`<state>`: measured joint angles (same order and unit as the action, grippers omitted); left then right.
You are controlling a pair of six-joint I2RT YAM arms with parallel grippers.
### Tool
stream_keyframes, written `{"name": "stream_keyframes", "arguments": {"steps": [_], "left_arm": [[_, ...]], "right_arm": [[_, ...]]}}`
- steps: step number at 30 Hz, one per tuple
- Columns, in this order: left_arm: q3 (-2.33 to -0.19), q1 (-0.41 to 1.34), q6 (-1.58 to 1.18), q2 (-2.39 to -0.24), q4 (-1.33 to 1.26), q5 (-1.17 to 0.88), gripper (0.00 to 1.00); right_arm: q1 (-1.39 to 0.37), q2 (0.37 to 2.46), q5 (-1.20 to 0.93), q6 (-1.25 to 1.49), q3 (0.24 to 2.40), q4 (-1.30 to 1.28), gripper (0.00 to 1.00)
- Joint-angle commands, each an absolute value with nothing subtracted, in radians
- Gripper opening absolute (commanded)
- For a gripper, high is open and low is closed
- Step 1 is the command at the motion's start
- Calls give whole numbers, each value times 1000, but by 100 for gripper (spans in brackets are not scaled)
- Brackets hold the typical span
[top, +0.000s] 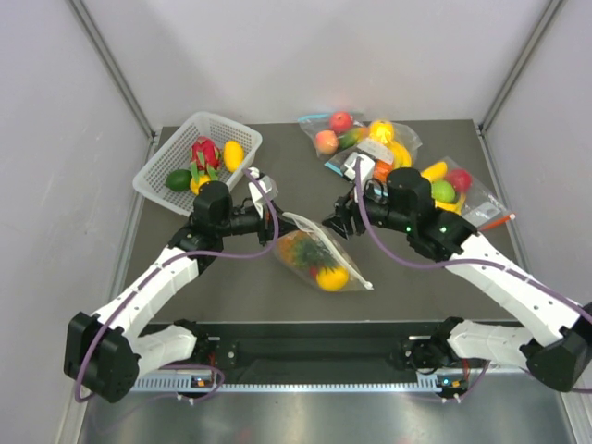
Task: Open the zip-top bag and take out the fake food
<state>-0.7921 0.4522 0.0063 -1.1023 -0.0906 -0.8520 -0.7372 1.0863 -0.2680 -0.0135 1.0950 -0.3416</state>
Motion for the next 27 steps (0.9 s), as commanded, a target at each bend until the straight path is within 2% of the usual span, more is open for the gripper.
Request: {"name": "stream_keyframes", "arguments": {"steps": [1,11,27], "left_arm": [[-799,454,14,-1091,-160,-910,0],[-804,456,11,-1104,-160,-911,0],[-808,457,9,-1123,-158,-902,0]], "right_arm": [[-741,1121,-336,-2,1134,-236,54],[-742,1154,-350,63,1071,-163,49],[-816,1232,-292,45,1083,-170,43]]}}
